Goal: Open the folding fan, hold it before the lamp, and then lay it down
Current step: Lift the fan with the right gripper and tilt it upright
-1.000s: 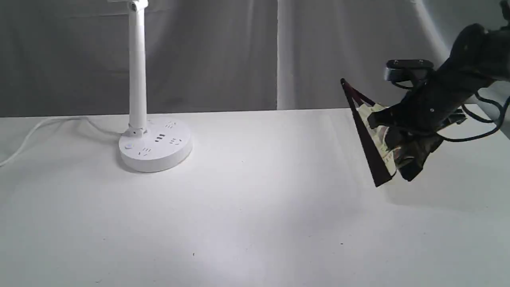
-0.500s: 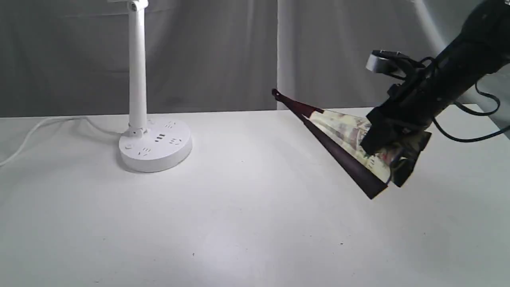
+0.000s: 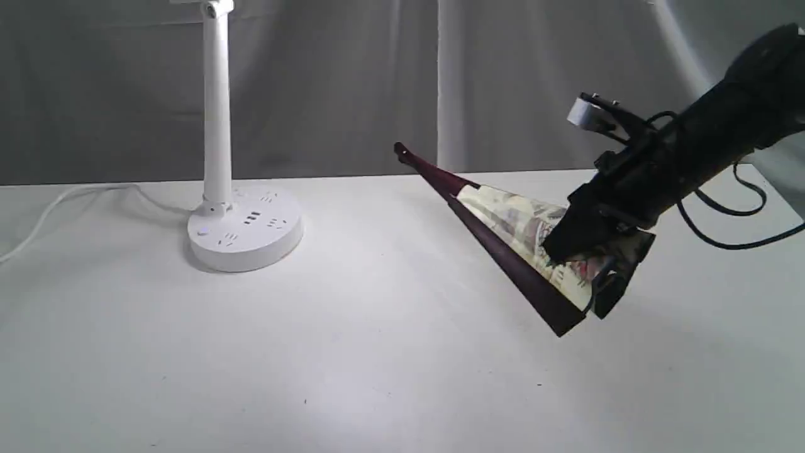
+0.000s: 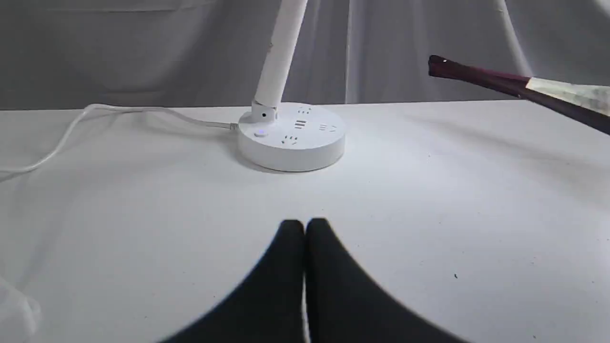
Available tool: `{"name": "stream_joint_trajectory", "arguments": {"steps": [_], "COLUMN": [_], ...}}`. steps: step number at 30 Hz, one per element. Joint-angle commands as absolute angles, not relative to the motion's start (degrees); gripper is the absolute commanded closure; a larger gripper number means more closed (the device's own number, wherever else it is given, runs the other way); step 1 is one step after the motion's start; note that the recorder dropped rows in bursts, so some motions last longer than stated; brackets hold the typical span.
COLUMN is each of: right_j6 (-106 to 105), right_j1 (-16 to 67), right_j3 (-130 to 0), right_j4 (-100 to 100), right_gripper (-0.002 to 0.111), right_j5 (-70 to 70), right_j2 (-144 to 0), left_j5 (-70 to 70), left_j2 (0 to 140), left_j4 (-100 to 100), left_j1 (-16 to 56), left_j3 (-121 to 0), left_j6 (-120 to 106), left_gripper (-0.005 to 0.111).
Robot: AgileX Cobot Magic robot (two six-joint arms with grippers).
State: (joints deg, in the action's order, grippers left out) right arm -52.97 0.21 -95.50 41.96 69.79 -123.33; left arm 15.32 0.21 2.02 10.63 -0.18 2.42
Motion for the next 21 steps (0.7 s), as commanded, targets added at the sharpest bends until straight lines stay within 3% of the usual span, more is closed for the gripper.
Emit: {"name": "stream_joint_trajectory", "arguments": {"steps": [1,8,12,21], "right_j6": [-56.13,-57.38,-58.28,-60.16], "right_j1": [1.83,3.45,3.45,5.20], "right_j3": [-93.24,-91.10,-91.10,-91.10], "right_j4": [43.95,48.34,54.87,57.85], "right_gripper": [0.108,0.108,0.108,0.108], "right_j5": [69.96,69.96,69.96,69.96], "right_j2": [-122.29,-122.29,-122.29,-122.29], "left_j5": [14.42,2.15,2.04,1.13], "left_j2": [0.00,0.00,0.00,0.00], "left_j4": [1.94,8.50,18.51,20.62], "left_j1": [10.93,10.93,10.93,10.93], "left_j3": [0.00,0.00,0.00,0.00], "left_j6": [2.49,2.94,6.90,7.28], "left_gripper": [0.107,0.107,0.107,0.107]}}
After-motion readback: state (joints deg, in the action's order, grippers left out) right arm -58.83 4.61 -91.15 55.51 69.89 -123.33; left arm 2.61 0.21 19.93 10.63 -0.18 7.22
